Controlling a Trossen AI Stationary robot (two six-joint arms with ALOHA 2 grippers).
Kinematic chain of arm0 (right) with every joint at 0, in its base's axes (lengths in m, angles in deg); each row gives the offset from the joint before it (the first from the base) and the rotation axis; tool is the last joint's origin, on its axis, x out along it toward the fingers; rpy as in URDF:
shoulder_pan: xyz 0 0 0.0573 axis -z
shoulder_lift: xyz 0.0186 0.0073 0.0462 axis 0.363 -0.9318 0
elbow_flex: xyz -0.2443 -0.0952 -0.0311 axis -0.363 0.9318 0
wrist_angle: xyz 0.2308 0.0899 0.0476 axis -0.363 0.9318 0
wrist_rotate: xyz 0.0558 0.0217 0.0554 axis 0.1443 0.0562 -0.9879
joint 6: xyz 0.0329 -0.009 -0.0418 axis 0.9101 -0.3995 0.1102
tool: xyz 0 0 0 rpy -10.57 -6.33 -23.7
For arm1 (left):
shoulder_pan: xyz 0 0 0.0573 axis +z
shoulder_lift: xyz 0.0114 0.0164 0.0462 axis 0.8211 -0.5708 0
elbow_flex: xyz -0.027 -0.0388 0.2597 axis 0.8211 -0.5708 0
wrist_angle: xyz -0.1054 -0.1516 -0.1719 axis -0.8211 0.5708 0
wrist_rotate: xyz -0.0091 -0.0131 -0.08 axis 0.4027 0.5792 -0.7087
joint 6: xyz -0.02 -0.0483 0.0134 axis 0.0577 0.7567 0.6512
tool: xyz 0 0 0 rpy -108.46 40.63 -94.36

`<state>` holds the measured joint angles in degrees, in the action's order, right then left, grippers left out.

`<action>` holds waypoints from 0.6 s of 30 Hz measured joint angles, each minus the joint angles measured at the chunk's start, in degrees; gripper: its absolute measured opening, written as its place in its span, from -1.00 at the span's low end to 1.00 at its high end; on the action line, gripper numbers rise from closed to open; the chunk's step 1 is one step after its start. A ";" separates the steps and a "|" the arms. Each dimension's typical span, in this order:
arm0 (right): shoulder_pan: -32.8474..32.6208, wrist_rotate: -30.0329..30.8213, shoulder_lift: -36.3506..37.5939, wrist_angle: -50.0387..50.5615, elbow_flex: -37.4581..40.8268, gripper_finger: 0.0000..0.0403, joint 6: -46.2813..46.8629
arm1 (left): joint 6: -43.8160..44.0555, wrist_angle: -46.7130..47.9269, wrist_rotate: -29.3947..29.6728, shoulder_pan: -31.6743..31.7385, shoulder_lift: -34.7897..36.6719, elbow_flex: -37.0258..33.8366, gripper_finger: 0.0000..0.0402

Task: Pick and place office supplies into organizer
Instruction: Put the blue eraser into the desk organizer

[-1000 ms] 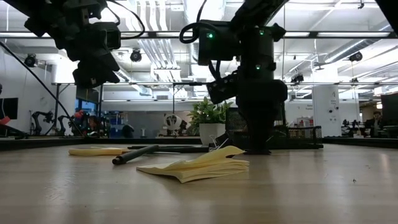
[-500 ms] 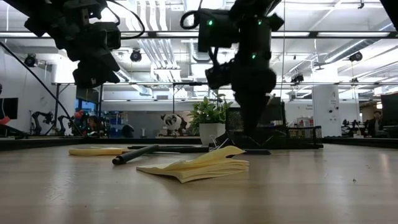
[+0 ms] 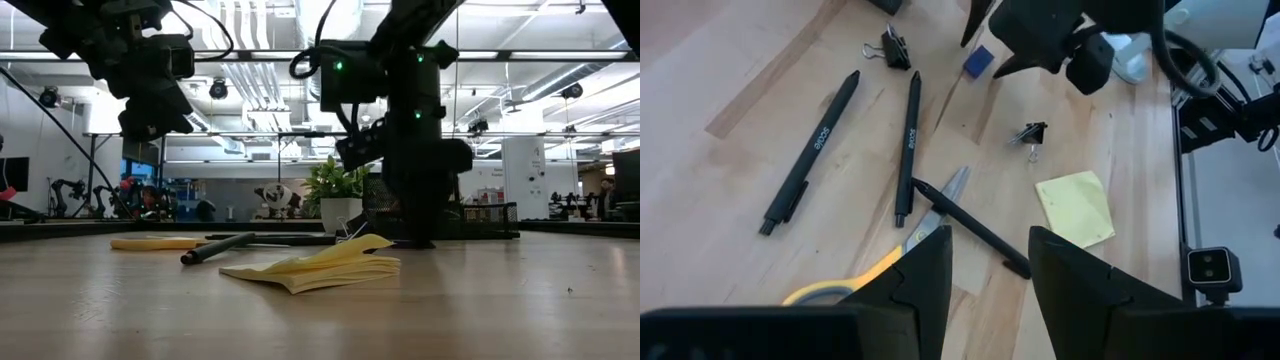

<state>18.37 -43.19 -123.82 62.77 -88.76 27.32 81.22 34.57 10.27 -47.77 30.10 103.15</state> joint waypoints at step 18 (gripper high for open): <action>0.26 -0.58 -0.98 -1.28 0.04 -0.60 -0.57 | -0.06 0.10 0.01 0.00 0.00 -0.09 -0.41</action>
<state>18.63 -43.77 -124.79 61.49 -88.71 26.75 81.16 34.68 10.28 -47.77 30.10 103.07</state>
